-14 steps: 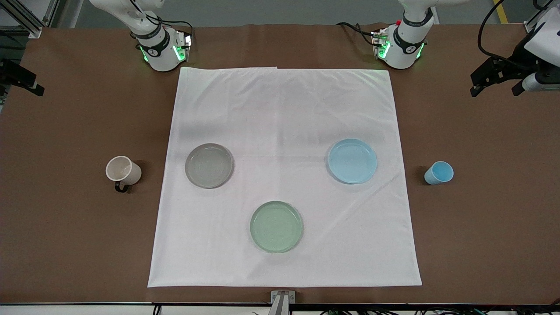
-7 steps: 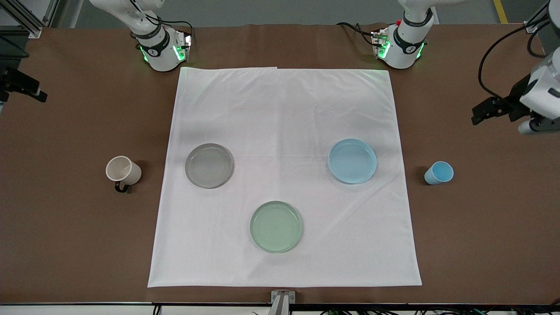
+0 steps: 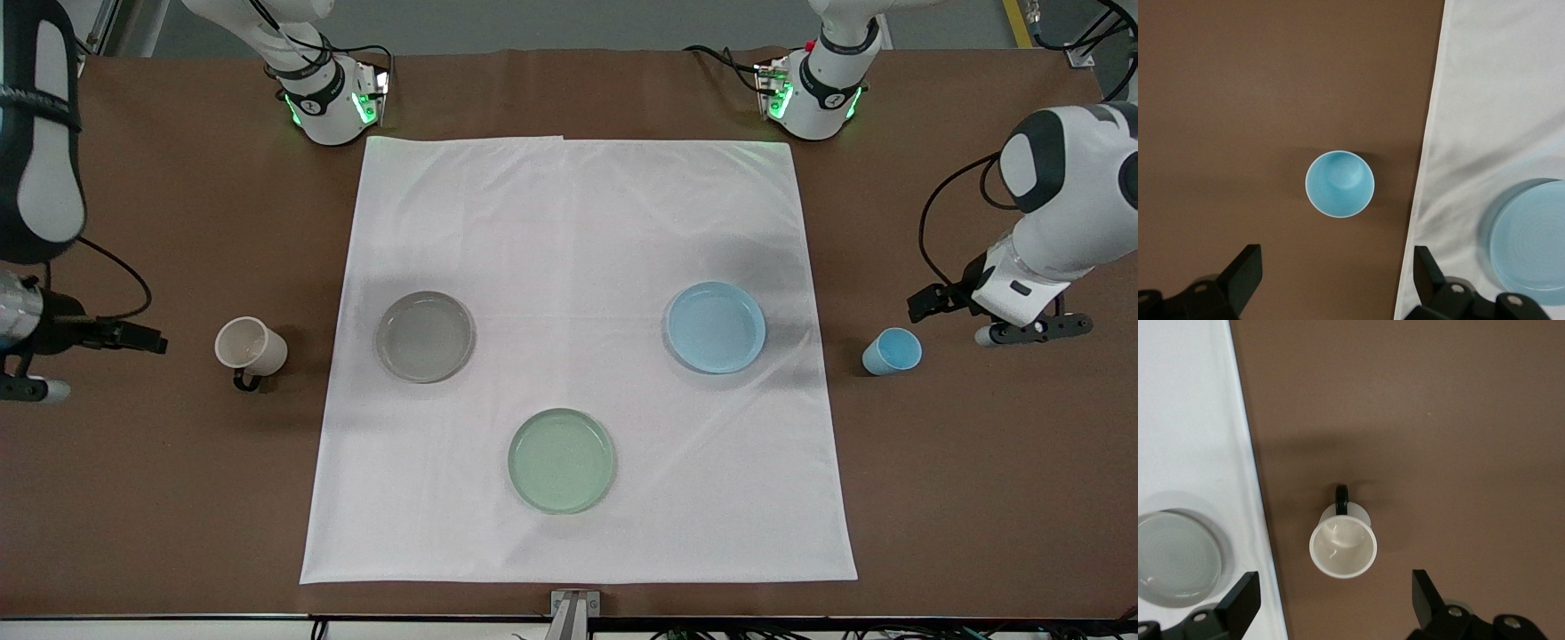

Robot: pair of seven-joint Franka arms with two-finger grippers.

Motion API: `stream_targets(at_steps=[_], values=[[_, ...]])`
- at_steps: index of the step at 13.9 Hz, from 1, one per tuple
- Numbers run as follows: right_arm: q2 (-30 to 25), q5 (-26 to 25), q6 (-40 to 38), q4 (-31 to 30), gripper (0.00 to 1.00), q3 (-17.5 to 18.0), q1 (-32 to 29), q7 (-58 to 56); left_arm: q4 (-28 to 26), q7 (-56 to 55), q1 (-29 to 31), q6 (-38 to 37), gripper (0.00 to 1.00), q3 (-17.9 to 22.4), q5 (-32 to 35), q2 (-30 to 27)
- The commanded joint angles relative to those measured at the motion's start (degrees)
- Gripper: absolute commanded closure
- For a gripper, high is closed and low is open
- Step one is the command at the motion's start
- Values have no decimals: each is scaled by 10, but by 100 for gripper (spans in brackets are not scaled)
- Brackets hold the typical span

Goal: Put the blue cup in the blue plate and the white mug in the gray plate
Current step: 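Grasp the mug with the right gripper while the left gripper grasps the cup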

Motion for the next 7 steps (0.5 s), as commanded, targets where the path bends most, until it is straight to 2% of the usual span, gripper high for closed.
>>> stream_targets(at_steps=[1,3,4,5,7], values=[[45,9,63,-12,0,3,-4,2,-24,17,7,46,0,-2,10,16],[59,10,115,-47,1,4,-6,3,-28,31,29,69,4,-2,11,38],[58,10,162,-86,3,4,-5,3,-30,40,36,84,12,-2,10,51],[58,11,206,-118,6,5,-5,4,-30,42,46,97,15,-2,10,65],[58,43,255,-164,8,6,-5,1,-29,41,53,118,17,-3,10,88]])
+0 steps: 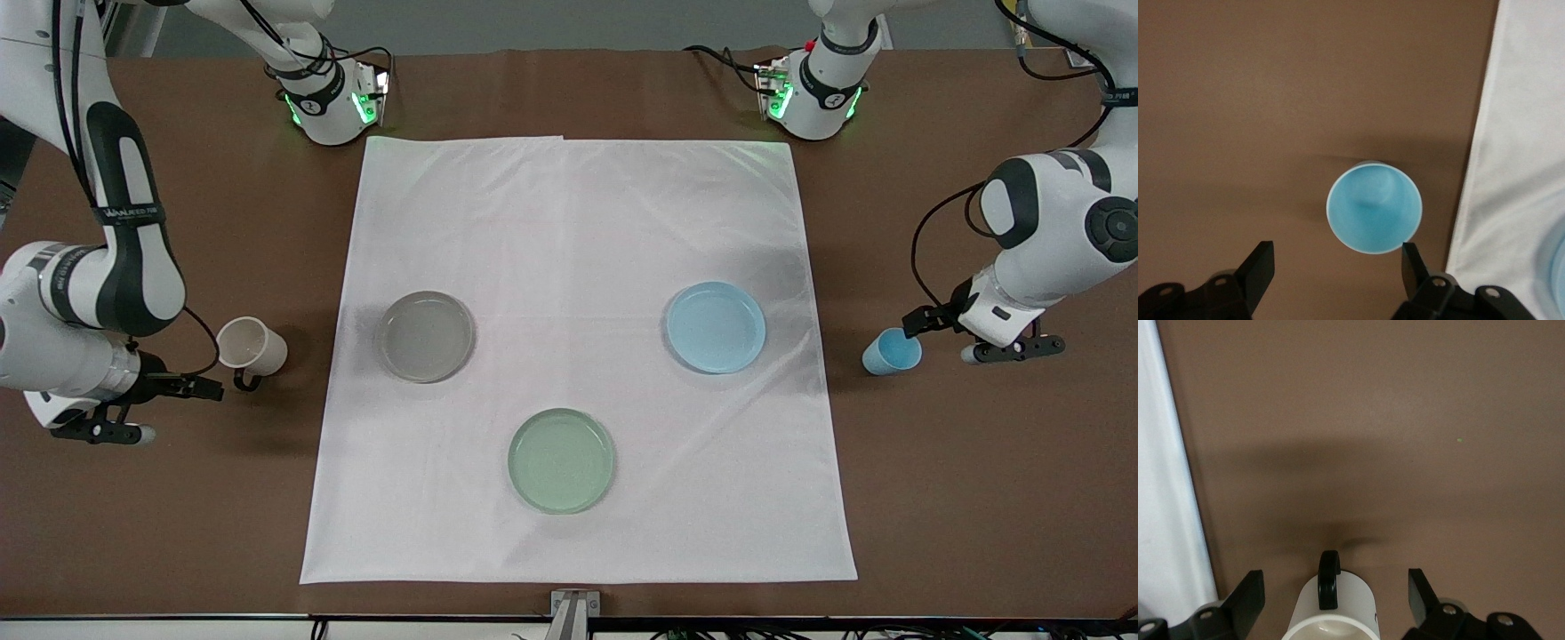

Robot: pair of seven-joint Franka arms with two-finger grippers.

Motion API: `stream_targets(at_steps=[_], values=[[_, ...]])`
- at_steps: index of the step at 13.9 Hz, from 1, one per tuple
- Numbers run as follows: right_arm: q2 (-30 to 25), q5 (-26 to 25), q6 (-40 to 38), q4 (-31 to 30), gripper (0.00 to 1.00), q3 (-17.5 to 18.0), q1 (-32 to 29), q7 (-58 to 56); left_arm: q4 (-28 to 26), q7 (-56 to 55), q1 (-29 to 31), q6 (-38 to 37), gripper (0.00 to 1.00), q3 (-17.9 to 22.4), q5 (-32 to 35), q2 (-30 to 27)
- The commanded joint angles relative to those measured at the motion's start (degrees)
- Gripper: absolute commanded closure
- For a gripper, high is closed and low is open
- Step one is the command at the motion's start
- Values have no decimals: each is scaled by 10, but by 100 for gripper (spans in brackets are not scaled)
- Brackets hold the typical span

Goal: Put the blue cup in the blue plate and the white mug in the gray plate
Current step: 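Grasp the mug with the right gripper while the left gripper grasps the cup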

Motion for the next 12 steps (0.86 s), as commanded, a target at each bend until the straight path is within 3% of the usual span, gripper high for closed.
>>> stream_targets(at_steps=[1,6,11,12], values=[[-22,35,58,-77,10,6,-4,-2,-1,5,9,27,19,-4,10,28],[-21,36,70,-103,16,7,-4,-6,1,5,9,43,47,-4,10,64],[-20,38,70,-117,33,7,-3,-6,5,-4,2,50,95,-8,9,69],[-20,39,70,-118,36,7,-3,-6,5,-7,1,47,100,-13,9,59]])
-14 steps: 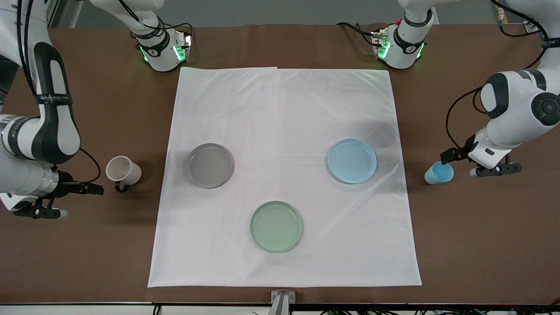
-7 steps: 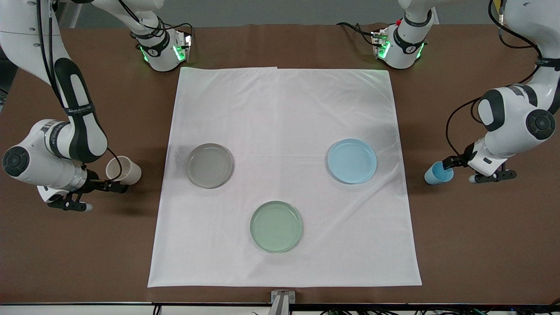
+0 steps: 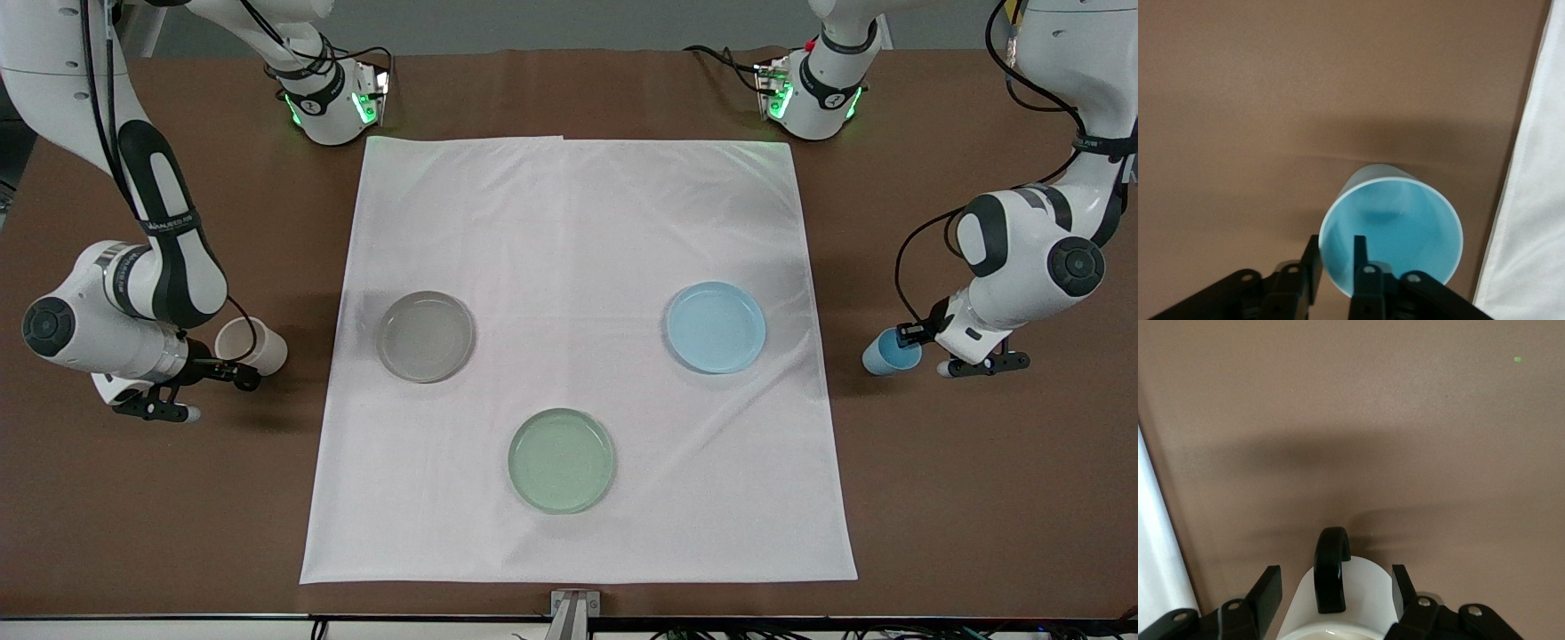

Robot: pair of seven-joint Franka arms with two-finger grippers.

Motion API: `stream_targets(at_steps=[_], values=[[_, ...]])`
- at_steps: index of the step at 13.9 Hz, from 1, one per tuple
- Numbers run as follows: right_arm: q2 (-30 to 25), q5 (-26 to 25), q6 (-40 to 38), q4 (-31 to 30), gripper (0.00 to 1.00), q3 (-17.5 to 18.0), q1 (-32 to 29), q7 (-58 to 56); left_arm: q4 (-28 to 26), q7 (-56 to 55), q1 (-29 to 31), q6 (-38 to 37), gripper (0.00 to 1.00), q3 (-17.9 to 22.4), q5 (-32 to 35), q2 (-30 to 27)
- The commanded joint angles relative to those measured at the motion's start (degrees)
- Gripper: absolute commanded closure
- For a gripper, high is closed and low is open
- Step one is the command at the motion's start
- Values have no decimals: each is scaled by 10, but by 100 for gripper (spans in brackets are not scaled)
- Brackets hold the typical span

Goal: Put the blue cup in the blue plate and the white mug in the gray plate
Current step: 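Carry the mug with the right gripper while the left gripper carries the cup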

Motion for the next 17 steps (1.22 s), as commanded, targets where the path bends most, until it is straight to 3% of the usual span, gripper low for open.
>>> stream_targets(at_steps=[1,2,5,8,11,14,17], values=[[-20,10,6,-26,41,5,-4,-5,4,-10,-3,-6,100,-13,8,-20],[-20,10,5,-26,51,5,-4,-5,4,-14,-4,-13,100,-25,8,-32],[-21,10,4,-22,96,5,-2,-3,6,-74,-4,-50,100,-80,8,-68],[-23,11,-11,5,100,5,16,10,14,-174,-4,-79,100,-157,7,-82],[-30,15,-91,45,100,6,62,97,20,-298,-14,-78,100,-226,8,-58],[-39,82,-90,26,100,6,125,151,19,-346,-49,-79,100,-231,9,-30],[-45,82,-89,24,100,5,194,266,19,-381,-62,-79,98,-230,9,-4]])
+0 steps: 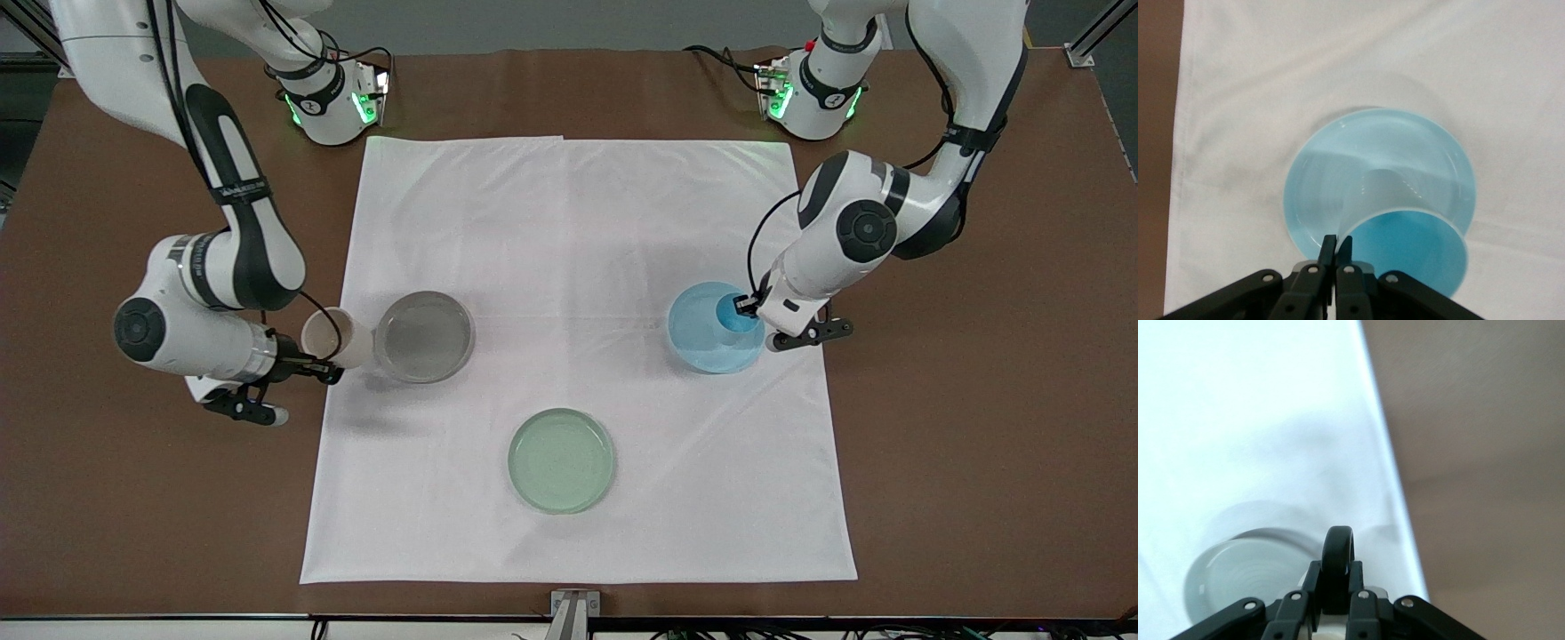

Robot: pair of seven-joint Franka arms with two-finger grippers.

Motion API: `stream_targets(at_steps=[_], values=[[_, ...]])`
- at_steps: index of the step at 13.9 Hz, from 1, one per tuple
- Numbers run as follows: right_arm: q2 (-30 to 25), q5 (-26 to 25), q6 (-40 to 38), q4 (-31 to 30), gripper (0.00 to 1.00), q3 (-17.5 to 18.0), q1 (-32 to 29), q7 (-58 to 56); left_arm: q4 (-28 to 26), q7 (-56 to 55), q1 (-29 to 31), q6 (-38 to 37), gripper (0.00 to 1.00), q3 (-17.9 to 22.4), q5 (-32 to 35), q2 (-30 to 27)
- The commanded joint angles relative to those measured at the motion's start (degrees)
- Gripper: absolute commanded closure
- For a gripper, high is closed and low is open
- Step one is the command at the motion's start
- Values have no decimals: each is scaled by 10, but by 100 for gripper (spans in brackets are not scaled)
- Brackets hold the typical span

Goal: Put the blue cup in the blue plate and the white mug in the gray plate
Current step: 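Lower the blue cup onto the blue plate and open the left gripper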

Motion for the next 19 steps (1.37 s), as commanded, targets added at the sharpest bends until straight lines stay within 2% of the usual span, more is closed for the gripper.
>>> stream_targets(at_steps=[1,2,3,4,6,9,11,12,13,14,15,16,17,19], values=[[-20,10,5,-20,100,-8,57,87,8,-19,0,-4,88,0,9,14],[-18,9,8,-21,100,-8,72,108,8,-19,0,-4,54,1,9,15],[-17,8,11,-26,100,-9,80,115,9,-19,1,-4,11,2,9,19],[-16,7,16,-30,100,-9,88,125,13,-17,4,-4,0,2,9,17],[-14,-29,37,-39,100,-9,115,165,51,-14,13,-35,0,3,10,3],[-6,-47,70,-55,99,-8,118,172,200,3,54,-178,0,4,21,-6],[0,-47,73,-56,93,-8,119,172,263,23,74,-227,0,3,95,-9],[2,-47,73,-56,84,-8,119,173,289,55,79,-251,0,3,145,-17],[4,-47,74,-55,57,-7,117,173,309,82,81,-276,0,4,162,-28],[5,-47,75,-55,23,-8,116,173,333,106,94,-307,0,3,162,-43],[5,-47,81,-56,9,-7,116,174,354,136,106,-339,0,-1,162,-50],[5,-47,82,-55,0,-7,115,173,377,178,114,-372,0,-3,157,-53],[4,-47,81,-51,0,-7,113,172,399,212,123,-396,0,-3,143,-64],[0,-48,70,-36,0,-10,103,150,405,244,121,-416,0,6,107,-93]])
